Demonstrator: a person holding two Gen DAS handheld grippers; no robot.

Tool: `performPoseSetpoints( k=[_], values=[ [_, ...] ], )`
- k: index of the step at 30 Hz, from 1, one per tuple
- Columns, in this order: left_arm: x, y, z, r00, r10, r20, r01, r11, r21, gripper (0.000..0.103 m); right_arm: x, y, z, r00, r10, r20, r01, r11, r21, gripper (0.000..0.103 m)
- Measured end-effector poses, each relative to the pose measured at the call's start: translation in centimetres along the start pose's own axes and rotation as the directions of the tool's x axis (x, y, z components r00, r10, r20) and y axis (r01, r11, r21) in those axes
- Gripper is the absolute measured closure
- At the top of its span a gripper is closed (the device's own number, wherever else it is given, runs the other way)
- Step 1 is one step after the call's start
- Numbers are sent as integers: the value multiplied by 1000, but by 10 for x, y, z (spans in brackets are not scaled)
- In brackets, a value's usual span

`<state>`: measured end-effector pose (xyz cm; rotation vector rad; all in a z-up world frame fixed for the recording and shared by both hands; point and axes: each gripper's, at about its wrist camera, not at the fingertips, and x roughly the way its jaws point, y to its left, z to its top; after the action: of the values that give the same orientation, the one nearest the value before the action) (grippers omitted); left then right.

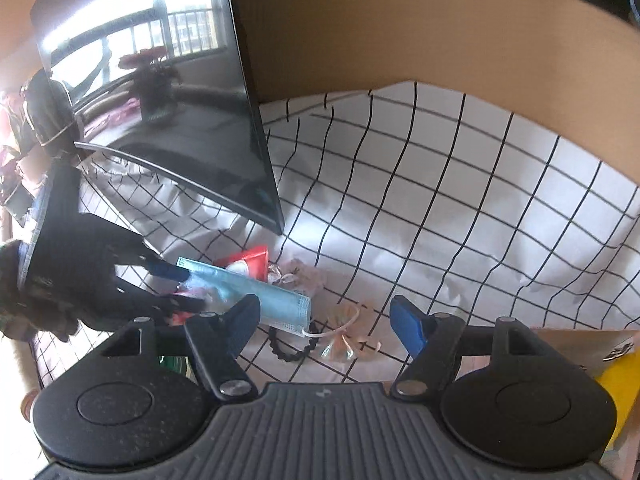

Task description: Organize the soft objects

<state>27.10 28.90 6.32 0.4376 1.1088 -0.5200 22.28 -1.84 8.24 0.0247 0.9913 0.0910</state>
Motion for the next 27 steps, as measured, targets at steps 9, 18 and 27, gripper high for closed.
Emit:
performPoseSetpoints(
  k=[9, 18, 27],
  values=[
    [-3, 35, -46, 993, -115, 4, 114, 985, -130, 64, 14, 9, -2, 999, 5, -48, -6, 999, -34, 31],
    [-16, 13, -87, 996, -69, 59, 75, 993, -96, 64, 20, 20, -8, 997, -8, -81, 3, 998, -60, 31],
    [-15, 5, -110, 993, -42, 114, 73, 956, -283, 62, 35, 56, -9, 995, -16, -102, -7, 976, -216, 31]
  ],
)
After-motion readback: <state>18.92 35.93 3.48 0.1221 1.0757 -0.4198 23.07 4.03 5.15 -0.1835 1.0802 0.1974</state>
